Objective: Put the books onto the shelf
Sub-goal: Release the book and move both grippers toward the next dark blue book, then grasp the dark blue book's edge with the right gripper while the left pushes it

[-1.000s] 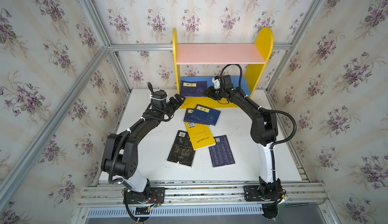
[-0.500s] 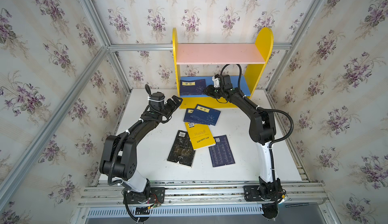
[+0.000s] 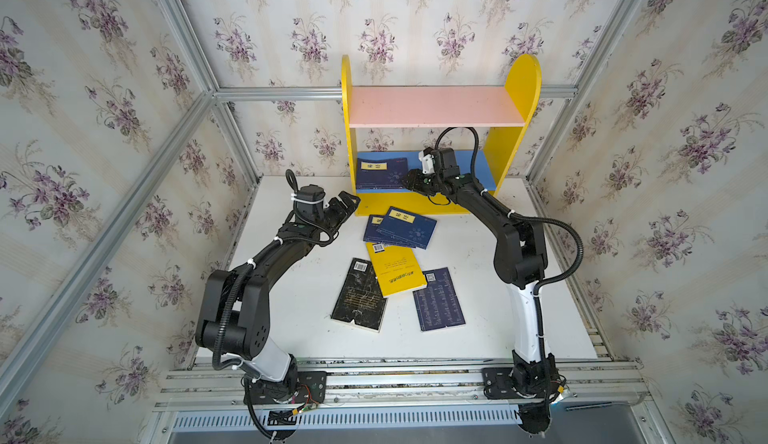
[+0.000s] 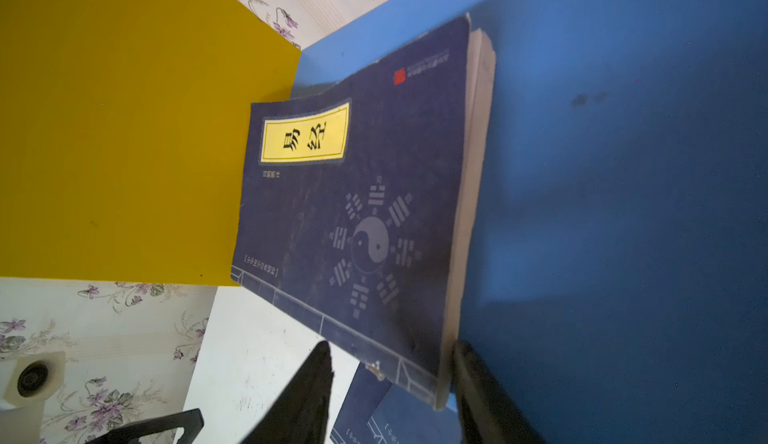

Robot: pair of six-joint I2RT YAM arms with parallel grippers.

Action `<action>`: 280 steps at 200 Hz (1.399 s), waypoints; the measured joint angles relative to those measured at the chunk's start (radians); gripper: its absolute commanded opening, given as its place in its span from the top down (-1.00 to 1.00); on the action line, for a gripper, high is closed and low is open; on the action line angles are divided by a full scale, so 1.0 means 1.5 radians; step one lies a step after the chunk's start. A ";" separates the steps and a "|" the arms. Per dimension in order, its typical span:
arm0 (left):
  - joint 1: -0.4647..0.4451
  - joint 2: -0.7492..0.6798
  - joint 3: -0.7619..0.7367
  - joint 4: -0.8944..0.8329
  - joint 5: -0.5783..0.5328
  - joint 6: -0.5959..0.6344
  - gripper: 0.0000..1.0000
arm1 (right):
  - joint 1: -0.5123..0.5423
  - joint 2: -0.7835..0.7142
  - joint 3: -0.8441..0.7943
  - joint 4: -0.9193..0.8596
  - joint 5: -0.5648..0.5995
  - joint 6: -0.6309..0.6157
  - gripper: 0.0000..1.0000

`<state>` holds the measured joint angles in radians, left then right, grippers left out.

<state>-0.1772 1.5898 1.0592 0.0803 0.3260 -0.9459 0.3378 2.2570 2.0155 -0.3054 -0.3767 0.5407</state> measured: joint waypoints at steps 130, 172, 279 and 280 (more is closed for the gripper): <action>-0.001 0.020 0.024 -0.035 0.073 0.106 -0.98 | -0.002 -0.323 -0.407 0.049 0.115 0.008 -0.23; -0.032 0.094 0.078 -0.049 0.106 0.158 -0.98 | -0.004 -0.400 -0.607 0.142 0.113 0.099 -0.34; -0.084 0.262 0.179 -0.064 0.102 0.174 -0.98 | -0.024 -0.313 -0.782 0.423 0.061 0.293 -0.35; -0.084 0.264 0.180 -0.064 0.102 0.174 -0.98 | -0.024 -0.309 -0.782 0.428 0.060 0.294 -0.34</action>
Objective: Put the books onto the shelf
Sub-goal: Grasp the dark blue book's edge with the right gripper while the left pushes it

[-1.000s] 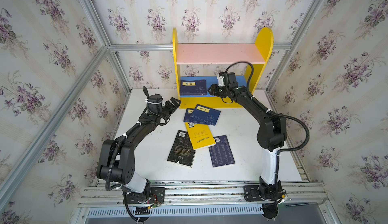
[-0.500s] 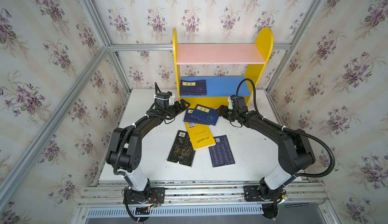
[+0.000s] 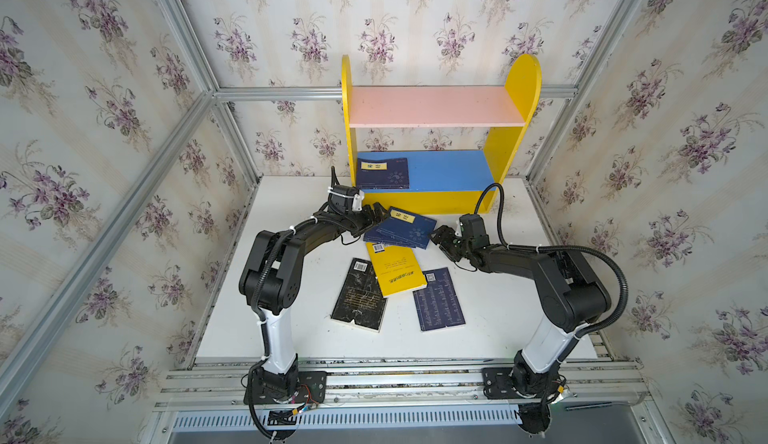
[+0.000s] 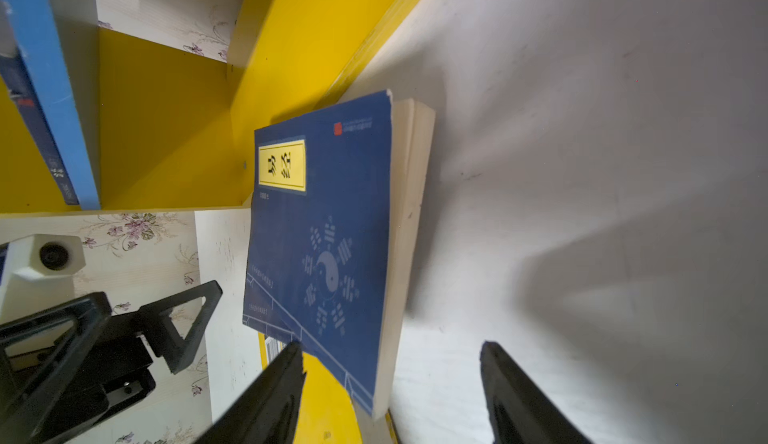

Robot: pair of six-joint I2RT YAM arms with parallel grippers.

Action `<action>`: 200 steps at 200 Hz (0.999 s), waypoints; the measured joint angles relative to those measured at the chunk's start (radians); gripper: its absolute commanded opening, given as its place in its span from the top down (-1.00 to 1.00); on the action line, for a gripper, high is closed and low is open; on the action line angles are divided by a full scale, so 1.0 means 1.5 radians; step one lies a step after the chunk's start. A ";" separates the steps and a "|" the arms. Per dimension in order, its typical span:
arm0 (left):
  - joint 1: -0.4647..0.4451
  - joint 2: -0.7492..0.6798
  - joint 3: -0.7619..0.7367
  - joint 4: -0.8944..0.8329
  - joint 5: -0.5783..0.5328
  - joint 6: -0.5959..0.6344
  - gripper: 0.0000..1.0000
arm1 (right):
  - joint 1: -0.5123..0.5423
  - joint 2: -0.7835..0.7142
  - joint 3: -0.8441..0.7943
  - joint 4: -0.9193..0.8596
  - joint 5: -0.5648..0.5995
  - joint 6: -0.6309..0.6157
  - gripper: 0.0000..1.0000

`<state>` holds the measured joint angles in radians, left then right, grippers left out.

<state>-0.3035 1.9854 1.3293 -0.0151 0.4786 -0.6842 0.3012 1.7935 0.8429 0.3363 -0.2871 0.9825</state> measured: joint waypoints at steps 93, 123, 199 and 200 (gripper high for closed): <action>-0.021 0.069 0.032 0.012 -0.012 -0.024 -0.98 | -0.006 0.119 0.027 0.160 -0.078 0.080 -0.06; -0.025 0.072 0.033 0.020 -0.015 -0.027 -0.98 | -0.007 0.123 0.033 0.154 -0.091 0.089 0.29; -0.029 0.014 -0.004 0.004 -0.026 -0.037 -0.98 | -0.012 0.088 0.030 0.166 -0.114 0.114 0.93; -0.029 0.013 -0.005 0.004 -0.026 -0.038 -0.98 | -0.012 0.086 0.030 0.166 -0.114 0.113 0.93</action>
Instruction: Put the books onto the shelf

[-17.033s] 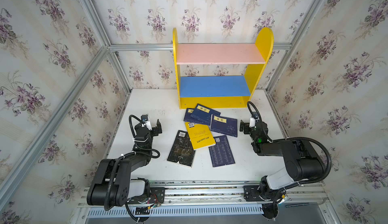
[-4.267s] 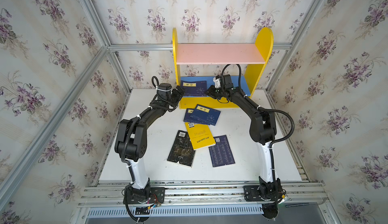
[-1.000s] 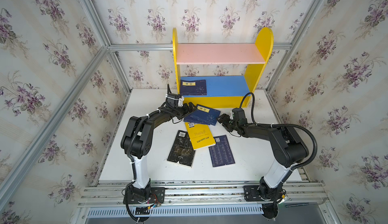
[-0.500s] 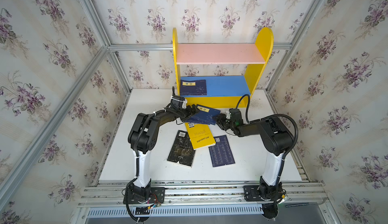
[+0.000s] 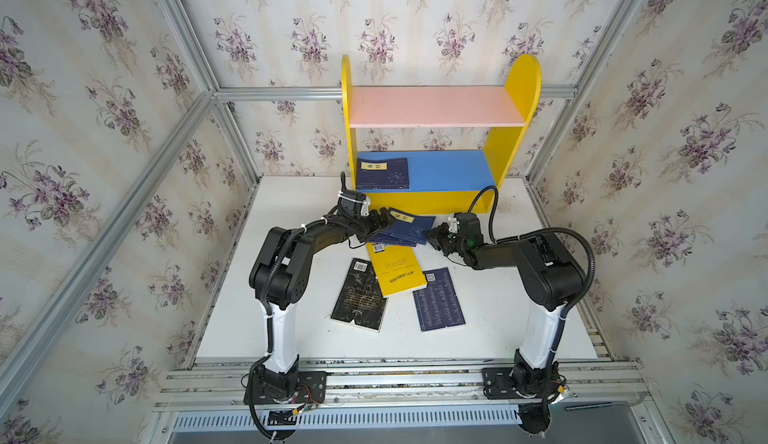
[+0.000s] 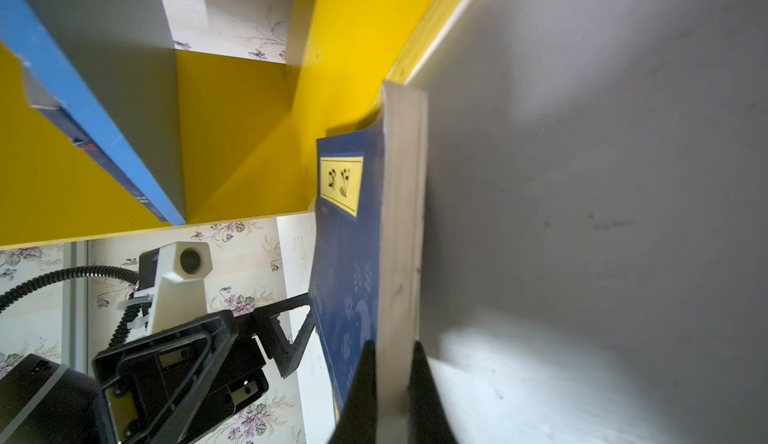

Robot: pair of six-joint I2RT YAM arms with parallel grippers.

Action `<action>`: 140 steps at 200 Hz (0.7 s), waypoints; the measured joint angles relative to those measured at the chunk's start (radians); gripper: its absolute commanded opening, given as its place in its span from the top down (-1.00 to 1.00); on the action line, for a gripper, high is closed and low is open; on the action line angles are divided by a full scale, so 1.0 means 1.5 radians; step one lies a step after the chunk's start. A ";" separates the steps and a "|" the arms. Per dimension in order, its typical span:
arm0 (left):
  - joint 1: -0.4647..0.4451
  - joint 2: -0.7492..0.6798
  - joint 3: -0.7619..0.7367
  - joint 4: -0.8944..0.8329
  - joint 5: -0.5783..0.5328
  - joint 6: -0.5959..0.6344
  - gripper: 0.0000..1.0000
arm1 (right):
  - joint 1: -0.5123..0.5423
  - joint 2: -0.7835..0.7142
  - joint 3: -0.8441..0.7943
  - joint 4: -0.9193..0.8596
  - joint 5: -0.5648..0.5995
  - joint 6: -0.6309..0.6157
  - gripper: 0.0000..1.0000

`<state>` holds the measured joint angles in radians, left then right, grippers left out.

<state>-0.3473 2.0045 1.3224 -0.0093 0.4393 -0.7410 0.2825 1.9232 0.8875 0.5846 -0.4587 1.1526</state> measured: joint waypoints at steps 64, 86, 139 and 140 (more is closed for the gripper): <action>0.031 -0.153 -0.104 -0.010 -0.004 -0.007 -0.98 | -0.024 -0.192 -0.012 -0.151 -0.011 -0.054 0.95; 0.054 -0.188 -0.119 -0.015 0.011 -0.009 -0.98 | -0.034 -0.271 0.010 -0.262 -0.020 -0.106 0.96; 0.080 -0.179 -0.059 -0.010 0.149 -0.019 -0.97 | -0.058 -0.388 0.036 -0.403 -0.041 -0.179 0.95; 0.080 -0.178 -0.058 -0.009 0.154 -0.020 -0.97 | -0.058 -0.389 0.036 -0.403 -0.042 -0.179 0.95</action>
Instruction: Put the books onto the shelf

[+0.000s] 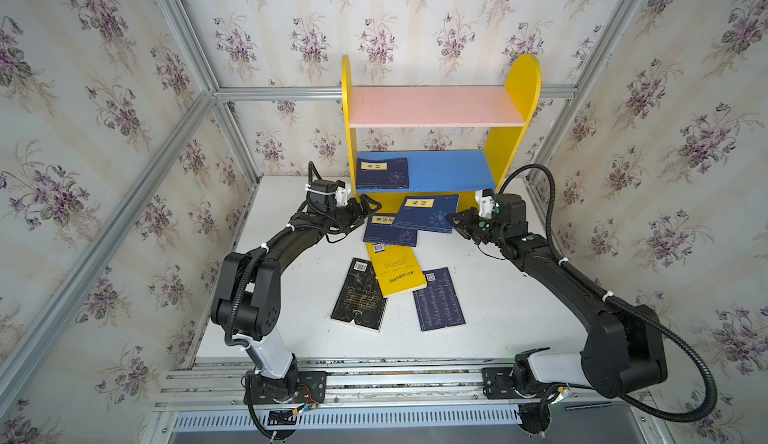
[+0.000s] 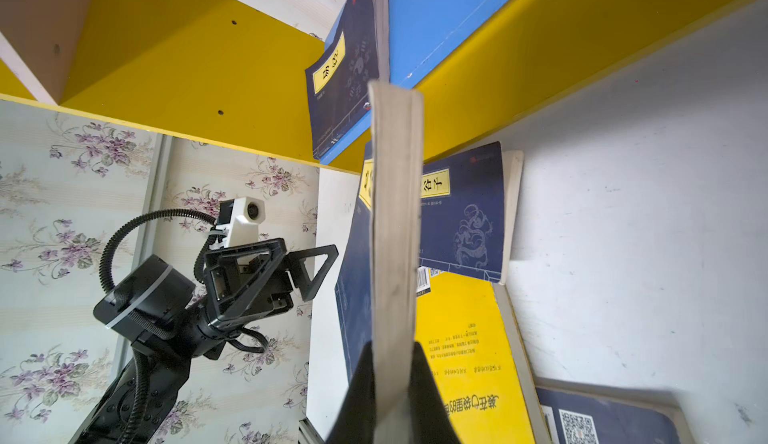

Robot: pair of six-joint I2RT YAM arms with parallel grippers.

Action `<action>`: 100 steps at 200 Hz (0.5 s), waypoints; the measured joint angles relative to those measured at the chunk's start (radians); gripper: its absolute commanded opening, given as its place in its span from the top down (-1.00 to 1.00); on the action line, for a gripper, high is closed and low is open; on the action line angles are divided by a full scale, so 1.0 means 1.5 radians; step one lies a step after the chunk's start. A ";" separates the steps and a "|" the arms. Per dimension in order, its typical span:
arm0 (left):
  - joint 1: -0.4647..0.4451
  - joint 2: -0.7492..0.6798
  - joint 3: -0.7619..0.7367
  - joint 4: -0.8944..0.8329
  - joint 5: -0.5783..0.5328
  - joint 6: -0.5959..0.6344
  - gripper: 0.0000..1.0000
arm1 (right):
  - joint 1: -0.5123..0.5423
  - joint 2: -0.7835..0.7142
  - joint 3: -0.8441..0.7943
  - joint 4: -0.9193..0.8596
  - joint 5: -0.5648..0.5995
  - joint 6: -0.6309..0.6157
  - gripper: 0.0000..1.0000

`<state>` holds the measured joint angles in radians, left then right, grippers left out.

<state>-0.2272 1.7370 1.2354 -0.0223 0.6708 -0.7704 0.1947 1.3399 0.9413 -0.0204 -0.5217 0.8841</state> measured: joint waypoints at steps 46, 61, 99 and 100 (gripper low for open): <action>-0.001 0.019 0.017 0.062 0.114 -0.053 -0.87 | -0.002 0.015 0.000 0.060 -0.033 0.019 0.95; -0.001 0.020 0.014 0.075 0.130 -0.069 -0.83 | -0.002 0.025 0.005 0.085 -0.041 0.030 0.94; -0.003 0.032 0.012 0.121 0.162 -0.109 -0.49 | -0.002 0.056 0.037 0.149 -0.071 0.046 0.92; -0.003 0.032 0.012 0.123 0.163 -0.110 -0.47 | -0.002 0.056 0.037 0.151 -0.072 0.046 0.92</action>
<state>-0.2321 1.7851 1.2541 0.1627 0.9150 -0.9360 0.1913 1.4246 0.9974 0.2054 -0.6300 0.9531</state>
